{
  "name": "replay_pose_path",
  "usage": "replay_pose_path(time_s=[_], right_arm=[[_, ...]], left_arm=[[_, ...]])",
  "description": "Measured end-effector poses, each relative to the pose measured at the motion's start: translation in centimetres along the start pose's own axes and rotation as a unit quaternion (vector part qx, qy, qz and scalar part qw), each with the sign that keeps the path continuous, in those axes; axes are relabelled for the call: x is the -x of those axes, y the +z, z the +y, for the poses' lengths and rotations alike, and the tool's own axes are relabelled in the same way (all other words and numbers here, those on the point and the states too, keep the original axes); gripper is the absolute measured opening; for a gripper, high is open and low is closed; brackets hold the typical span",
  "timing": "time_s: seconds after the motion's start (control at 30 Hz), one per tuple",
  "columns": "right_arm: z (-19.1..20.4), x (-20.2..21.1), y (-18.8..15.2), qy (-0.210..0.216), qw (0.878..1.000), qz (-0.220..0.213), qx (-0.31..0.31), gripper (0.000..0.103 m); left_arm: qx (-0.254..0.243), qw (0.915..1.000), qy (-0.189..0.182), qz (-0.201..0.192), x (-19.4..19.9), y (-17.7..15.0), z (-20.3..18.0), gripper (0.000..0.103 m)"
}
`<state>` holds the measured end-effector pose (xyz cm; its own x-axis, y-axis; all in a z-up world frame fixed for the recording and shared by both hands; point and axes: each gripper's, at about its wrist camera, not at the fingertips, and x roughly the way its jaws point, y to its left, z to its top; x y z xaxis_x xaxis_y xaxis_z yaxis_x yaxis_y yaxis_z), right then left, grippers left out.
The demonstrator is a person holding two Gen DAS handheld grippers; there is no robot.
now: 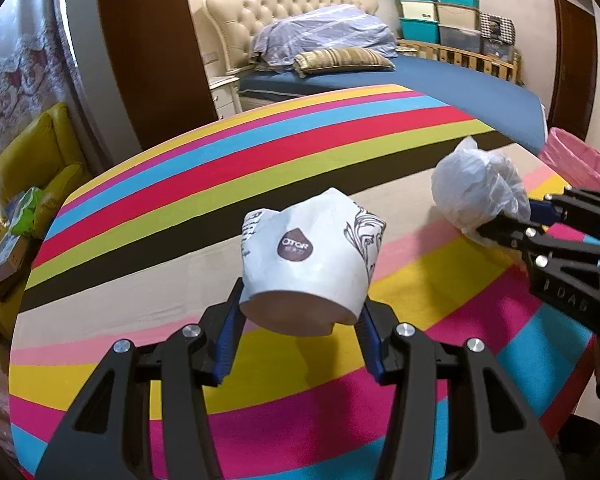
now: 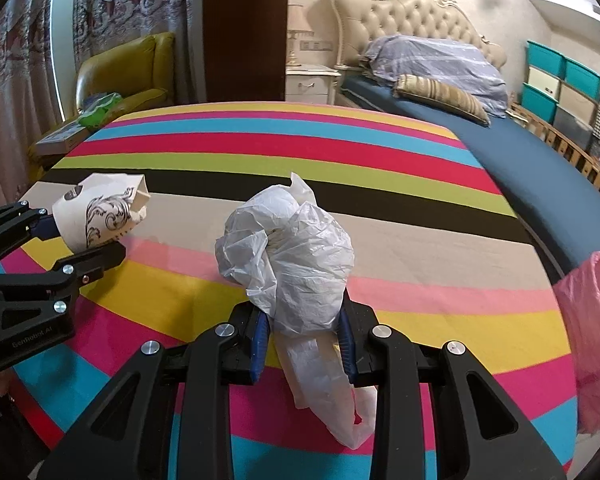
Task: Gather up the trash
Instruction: 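Lift the plastic bag and paper cup and carry both toward the pink bin, then lower both tools over the pink bin and open both grippers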
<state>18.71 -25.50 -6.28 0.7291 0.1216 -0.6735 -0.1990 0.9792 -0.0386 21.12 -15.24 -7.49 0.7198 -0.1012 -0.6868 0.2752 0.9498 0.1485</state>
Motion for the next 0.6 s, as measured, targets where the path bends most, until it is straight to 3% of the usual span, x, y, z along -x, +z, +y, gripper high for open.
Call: replay_pose_path(time_s=[0.6], right_arm=[[-5.8,2.7,-2.0,-0.038,0.998,-0.014,-0.044,0.029]], left_arm=[[-0.087,0.9955,-0.035,-0.012,0.8,1.1,-6.6,0.049]])
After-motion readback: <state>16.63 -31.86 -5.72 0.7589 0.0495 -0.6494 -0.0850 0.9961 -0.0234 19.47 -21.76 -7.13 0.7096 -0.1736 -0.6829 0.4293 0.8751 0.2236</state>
